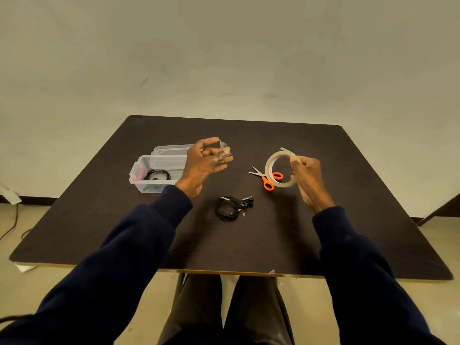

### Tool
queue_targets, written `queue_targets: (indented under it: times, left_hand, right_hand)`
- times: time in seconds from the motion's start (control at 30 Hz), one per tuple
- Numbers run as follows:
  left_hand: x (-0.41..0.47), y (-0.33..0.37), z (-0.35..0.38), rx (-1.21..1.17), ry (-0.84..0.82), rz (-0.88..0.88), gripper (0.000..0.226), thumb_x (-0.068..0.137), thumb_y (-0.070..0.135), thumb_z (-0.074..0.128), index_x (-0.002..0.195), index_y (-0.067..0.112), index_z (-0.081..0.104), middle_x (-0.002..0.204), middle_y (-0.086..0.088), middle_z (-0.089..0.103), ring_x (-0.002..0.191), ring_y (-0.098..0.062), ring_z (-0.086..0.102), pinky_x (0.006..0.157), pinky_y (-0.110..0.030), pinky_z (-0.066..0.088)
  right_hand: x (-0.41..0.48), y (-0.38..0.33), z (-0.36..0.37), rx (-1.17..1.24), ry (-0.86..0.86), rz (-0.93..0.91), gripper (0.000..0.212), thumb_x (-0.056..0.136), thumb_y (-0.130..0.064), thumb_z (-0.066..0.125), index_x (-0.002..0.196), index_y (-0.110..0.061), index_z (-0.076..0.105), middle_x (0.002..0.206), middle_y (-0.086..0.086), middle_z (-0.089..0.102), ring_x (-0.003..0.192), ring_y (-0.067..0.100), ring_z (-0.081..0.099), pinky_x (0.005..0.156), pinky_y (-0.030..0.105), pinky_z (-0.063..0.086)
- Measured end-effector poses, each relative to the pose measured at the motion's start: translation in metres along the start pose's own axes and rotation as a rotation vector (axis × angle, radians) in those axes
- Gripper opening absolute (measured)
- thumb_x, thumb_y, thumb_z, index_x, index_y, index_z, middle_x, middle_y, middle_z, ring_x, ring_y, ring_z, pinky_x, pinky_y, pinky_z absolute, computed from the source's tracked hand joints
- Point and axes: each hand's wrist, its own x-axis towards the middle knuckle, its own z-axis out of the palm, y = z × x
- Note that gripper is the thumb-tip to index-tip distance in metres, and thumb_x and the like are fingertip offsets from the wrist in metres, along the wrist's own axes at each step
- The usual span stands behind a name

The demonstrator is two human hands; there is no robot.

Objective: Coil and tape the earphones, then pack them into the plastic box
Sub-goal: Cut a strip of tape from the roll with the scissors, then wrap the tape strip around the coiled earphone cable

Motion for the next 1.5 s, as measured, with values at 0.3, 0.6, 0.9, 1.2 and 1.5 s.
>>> queue_targets:
  times: [0.3, 0.6, 0.9, 1.2, 1.5]
  left_hand:
    - [-0.007, -0.008, 0.016, 0.057, -0.124, -0.062, 0.031, 0.095, 0.017, 0.073, 0.122, 0.003, 0.068, 0.108, -0.015, 0.078, 0.102, -0.030, 0.077, 0.096, -0.051, 0.059]
    - [-0.012, -0.008, -0.001, -0.012, -0.152, -0.097, 0.032, 0.101, 0.020, 0.063, 0.128, 0.004, 0.067, 0.114, -0.019, 0.076, 0.108, -0.034, 0.074, 0.099, -0.053, 0.058]
    - [-0.027, -0.014, -0.014, -0.113, -0.105, -0.113, 0.035, 0.095, 0.020, 0.070, 0.125, 0.003, 0.070, 0.116, -0.018, 0.076, 0.108, -0.032, 0.074, 0.096, -0.048, 0.060]
    - [-0.031, -0.015, -0.034, -0.161, -0.027, -0.145, 0.027, 0.093, 0.022, 0.074, 0.114, 0.004, 0.075, 0.107, -0.018, 0.078, 0.103, -0.032, 0.076, 0.090, -0.045, 0.063]
    - [-0.032, -0.014, -0.039, -0.154, 0.003, -0.131, 0.027, 0.093, 0.019, 0.075, 0.113, 0.000, 0.075, 0.105, -0.020, 0.078, 0.101, -0.034, 0.076, 0.090, -0.050, 0.062]
  right_hand:
    - [0.046, 0.039, -0.058, -0.425, 0.117, 0.168, 0.035, 0.102, -0.019, 0.052, 0.127, 0.003, 0.060, 0.113, 0.019, 0.070, 0.104, 0.032, 0.067, 0.086, 0.042, 0.052]
    - [0.024, 0.031, -0.044, -0.848, 0.301, -0.206, 0.032, 0.099, -0.031, 0.063, 0.117, -0.006, 0.070, 0.121, 0.020, 0.066, 0.115, 0.034, 0.057, 0.099, 0.047, 0.044]
    - [-0.082, -0.018, 0.075, 0.285, -0.318, -0.096, 0.017, 0.089, -0.019, 0.078, 0.098, -0.004, 0.077, 0.090, 0.015, 0.078, 0.085, 0.028, 0.077, 0.077, 0.035, 0.064]
    - [-0.096, -0.025, 0.103, 0.289, -0.273, 0.005, 0.020, 0.089, -0.021, 0.079, 0.093, -0.002, 0.078, 0.086, 0.017, 0.078, 0.085, 0.027, 0.077, 0.075, 0.043, 0.065]
    - [-0.101, -0.033, 0.108, 0.213, -0.207, -0.015, 0.015, 0.082, -0.020, 0.085, 0.087, -0.007, 0.078, 0.078, 0.010, 0.078, 0.074, 0.022, 0.078, 0.069, 0.042, 0.065]
